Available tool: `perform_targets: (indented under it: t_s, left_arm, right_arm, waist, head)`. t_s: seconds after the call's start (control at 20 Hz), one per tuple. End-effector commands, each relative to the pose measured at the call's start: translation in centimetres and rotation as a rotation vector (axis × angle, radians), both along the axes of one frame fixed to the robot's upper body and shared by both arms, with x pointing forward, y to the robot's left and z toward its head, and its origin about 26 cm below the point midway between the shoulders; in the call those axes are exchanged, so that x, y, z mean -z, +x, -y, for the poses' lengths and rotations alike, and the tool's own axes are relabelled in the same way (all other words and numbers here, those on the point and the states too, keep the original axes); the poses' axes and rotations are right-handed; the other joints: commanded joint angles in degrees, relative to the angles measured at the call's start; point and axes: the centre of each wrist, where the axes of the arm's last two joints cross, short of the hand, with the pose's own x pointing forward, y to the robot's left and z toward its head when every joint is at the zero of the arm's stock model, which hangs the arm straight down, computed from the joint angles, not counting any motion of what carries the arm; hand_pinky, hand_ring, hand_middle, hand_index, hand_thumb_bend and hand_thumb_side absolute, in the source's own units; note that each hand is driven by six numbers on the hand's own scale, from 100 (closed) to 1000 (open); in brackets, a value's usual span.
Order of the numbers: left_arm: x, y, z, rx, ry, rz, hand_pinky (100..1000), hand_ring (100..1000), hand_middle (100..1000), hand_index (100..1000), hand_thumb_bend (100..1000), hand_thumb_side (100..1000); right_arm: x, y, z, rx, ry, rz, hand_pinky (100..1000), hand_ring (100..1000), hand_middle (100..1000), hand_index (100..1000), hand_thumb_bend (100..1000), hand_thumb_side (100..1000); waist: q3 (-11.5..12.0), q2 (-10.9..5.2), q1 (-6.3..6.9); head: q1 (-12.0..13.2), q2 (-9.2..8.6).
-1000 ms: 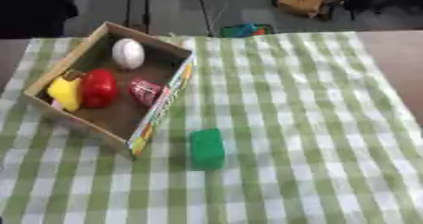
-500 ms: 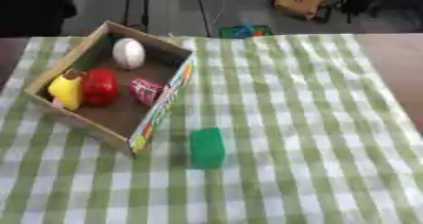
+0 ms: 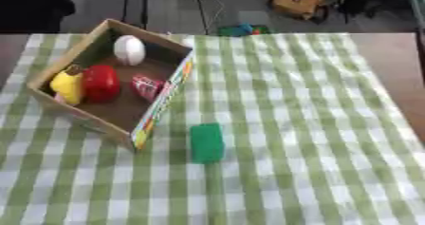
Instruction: Pick up objects on the table and place them in the box.
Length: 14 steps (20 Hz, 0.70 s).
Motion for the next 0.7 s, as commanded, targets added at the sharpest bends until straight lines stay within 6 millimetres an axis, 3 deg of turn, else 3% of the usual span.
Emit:
perform_targets:
  t_s: [0.05, 0.1, 0.3, 0.35, 0.7]
  left_arm:
    - [-0.6, -0.3, 0.0, 0.005, 0.028, 0.019, 725, 619, 712, 754, 100, 1000]
    - [-0.5, -0.3, 0.0, 0.007, 0.03, 0.017, 725, 619, 713, 754, 100, 1000]
    - [-0.5, -0.3, 0.1, 0.012, 0.034, 0.012, 726, 619, 712, 753, 100, 1000]
    - [-0.5, -0.3, 0.2, 0.013, 0.035, 0.011, 726, 619, 712, 753, 100, 1000]
    - [-0.5, -0.3, 0.3, 0.017, 0.035, 0.009, 726, 618, 711, 752, 100, 1000]
  right_arm:
    - [-0.8, 2.3, -1.0, 0.067, -0.093, -0.082, 936, 941, 950, 980, 262, 952]
    - [-0.9, 3.2, -1.3, 0.086, -0.111, -0.107, 936, 941, 953, 980, 274, 994]
    - [-0.6, 6.1, -2.2, 0.153, -0.158, -0.182, 956, 959, 966, 990, 286, 1000]
    - [-0.3, 6.8, -2.3, 0.166, -0.168, -0.198, 971, 977, 979, 1000, 342, 998]
    - [2.8, 10.4, -3.0, 0.212, -0.248, -0.319, 988, 998, 1000, 1000, 501, 898]
  waist:
    - [0.2, -1.58, 0.08]
    - [0.2, -1.65, 0.05]
    - [0.4, -1.79, -0.05]
    - [0.5, -1.8, -0.08]
    - [1.0, -1.65, -0.06]
  head:
    - [-0.6, 0.64]
    - [-0.7, 0.68]
    - [-1.1, 0.62]
    - [-1.2, 0.57]
    - [-1.4, -0.05]
